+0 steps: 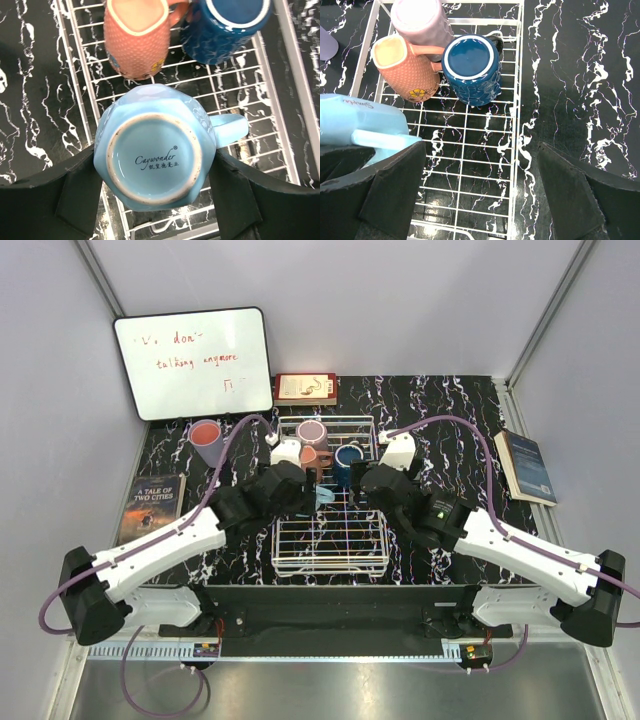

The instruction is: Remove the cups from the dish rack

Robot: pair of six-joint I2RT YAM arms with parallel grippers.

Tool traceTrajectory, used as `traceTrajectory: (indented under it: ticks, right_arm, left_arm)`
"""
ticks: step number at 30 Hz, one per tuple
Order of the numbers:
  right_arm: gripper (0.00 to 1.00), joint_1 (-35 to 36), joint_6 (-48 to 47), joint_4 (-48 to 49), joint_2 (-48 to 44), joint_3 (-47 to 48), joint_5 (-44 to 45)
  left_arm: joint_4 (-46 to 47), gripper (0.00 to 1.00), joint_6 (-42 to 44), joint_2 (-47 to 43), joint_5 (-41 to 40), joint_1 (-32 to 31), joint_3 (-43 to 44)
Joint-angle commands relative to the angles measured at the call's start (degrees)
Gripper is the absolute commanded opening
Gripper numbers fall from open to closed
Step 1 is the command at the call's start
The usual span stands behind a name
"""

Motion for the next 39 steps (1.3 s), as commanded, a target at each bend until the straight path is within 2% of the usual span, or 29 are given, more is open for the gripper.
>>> traceTrajectory:
  ticks: [1,7,12,17,20,23,25,28,30,32,35,36,39]
  right_arm:
    - [1.00,0.26,1.21,1.44,-0.05,-0.30,0.59]
    - [1.00,0.35,1.03,1.44,-1.11,-1.17,1.03]
    - [1.00,0.35,0.95,1.44,-2.08,-2.31,1.82]
    - [1.00,0.35,1.21,1.44,-1.99,-3.11,2.08]
    - [1.00,0.35,1.04,1.44,-2.08,-3.81,2.43]
    - [1.00,0.17,0.95,1.44,-2.16,-4.51,2.78]
    - [1.00,0.26,0.86,1.70,-2.16,-4.78,3.05]
    - [1.00,0.26,0.77,1.79,-2.08,-4.95,3.22]
    - [1.00,0.26,0.51,1.79,-2.16,-5.22,3.14]
    - [1.00,0.26,0.42,1.79,-2.34,-5.48,3.22]
    - [1.00,0.26,0.51,1.88,-2.60,-5.92,3.57]
    - [1.00,0.26,0.59,1.88,-2.52,-5.92,3.40]
    - [1.00,0.26,0.86,1.97,-2.52,-5.83,3.22]
  left_arm:
    - [6.67,0.00,2.34,-1.98,3.03,0.13,-0.80]
    - [3.08,0.00,7.52,2.59,8.31,0.13,1.92]
    - [-4.12,0.00,13.93,6.02,5.94,0.13,6.22]
    - [-7.57,0.00,20.17,8.40,3.30,0.65,8.25]
    - [-5.73,0.00,25.08,6.82,5.48,1.09,5.98]
    - [0.40,0.00,27.82,4.01,8.72,2.92,2.29]
    - [3.58,0.00,26.61,2.08,15.12,6.34,-0.09]
    - [10.35,0.00,24.06,1.01,20.15,10.04,-5.97]
    - [12.38,0.00,22.91,2.23,21.31,11.28,-6.78]
    - [10.38,0.00,22.38,3.82,20.09,11.55,-5.20]
    - [7.12,0.08,21.77,5.93,17.19,11.64,-2.22]
    - [6.33,0.16,21.16,6.11,16.49,11.64,-1.60]
    - [4.56,0.22,20.28,5.59,15.69,11.64,0.16]
